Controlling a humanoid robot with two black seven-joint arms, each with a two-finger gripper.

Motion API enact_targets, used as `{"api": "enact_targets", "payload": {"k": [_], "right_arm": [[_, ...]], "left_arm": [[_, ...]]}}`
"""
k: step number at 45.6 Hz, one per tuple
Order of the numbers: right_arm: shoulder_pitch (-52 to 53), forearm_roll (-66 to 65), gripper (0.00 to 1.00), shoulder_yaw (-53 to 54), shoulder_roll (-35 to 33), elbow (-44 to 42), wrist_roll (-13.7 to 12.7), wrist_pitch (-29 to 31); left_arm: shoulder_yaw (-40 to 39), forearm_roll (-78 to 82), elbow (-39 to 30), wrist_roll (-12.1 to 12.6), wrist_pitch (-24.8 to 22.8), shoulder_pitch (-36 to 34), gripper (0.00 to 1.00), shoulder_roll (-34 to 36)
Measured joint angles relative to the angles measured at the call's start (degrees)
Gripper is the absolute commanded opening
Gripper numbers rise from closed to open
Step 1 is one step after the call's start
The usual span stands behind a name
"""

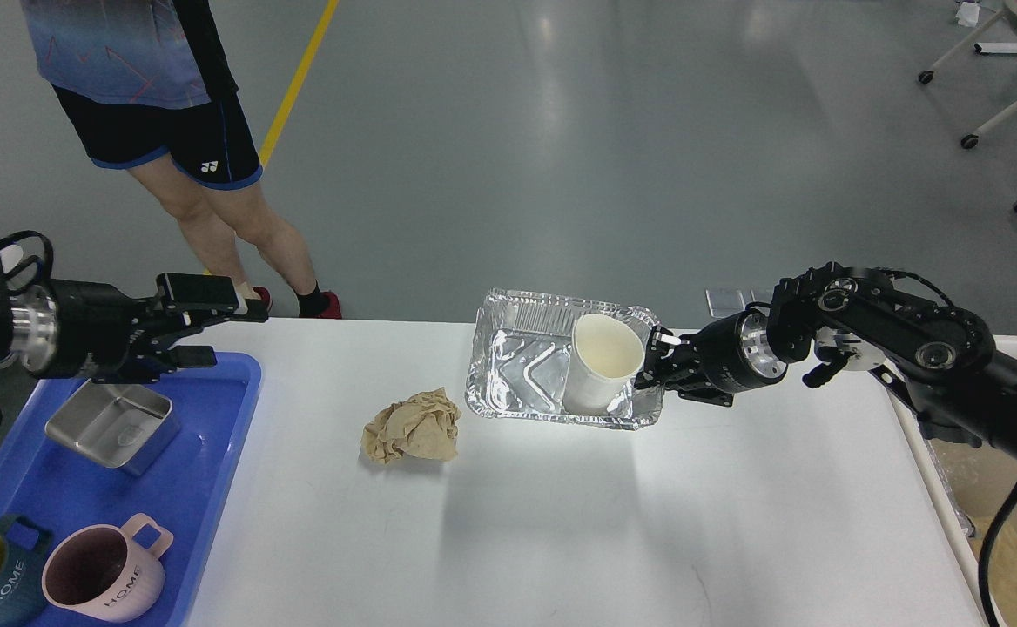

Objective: Tidy desktop
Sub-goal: 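Reach the left gripper to the crumpled brown paper bag and grasp it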

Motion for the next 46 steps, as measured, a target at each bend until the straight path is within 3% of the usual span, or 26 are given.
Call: {"api": "enact_targets", "payload": {"k": [12,46], "right_arm": [[-0.2,-0.1,0.0,0.2,-0.2,0.0,0.0,0.0],[-0.9,-0.1,0.0,0.2,-0.6,0.3,0.0,0.0]], "left_arm": [[0.0,0.0,16.2,0.0,2.2,5.2,0.97,-15.7],[0.5,0.8,38.9,-0.1,3.9,8.4,0.97,-40.5]]}}
